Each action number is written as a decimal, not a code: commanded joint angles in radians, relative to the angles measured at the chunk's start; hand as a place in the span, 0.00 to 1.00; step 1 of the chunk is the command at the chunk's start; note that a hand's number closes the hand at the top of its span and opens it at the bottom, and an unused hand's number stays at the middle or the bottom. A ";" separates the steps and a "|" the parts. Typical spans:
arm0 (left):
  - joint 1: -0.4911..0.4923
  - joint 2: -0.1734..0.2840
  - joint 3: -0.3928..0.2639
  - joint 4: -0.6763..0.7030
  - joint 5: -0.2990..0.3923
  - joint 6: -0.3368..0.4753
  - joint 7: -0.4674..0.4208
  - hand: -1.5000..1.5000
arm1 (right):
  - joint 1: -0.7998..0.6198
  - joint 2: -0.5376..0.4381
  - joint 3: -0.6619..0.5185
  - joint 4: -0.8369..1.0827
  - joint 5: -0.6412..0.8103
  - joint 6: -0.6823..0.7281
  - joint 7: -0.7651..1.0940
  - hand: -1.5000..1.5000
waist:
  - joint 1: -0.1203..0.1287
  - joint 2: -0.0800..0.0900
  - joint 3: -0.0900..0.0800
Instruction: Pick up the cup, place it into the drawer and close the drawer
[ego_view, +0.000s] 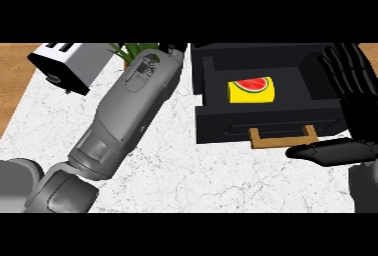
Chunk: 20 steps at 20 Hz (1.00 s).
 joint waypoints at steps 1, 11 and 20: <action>-0.109 -0.001 -0.045 0.139 0.035 0.054 0.054 1.00 | -0.054 -0.041 -0.034 0.046 -0.032 0.033 -0.004 0.00 | -0.027 0.012 0.001; -0.064 -0.001 -0.218 0.286 0.074 -0.064 0.078 1.00 | -0.093 -0.021 0.006 0.024 -0.046 0.040 0.023 0.00 | -0.090 0.029 0.001; 0.009 -0.001 -0.251 0.221 0.200 -0.041 0.010 0.00 | -0.121 0.010 0.081 0.060 -0.094 0.129 -0.027 0.00 | -0.158 0.046 0.000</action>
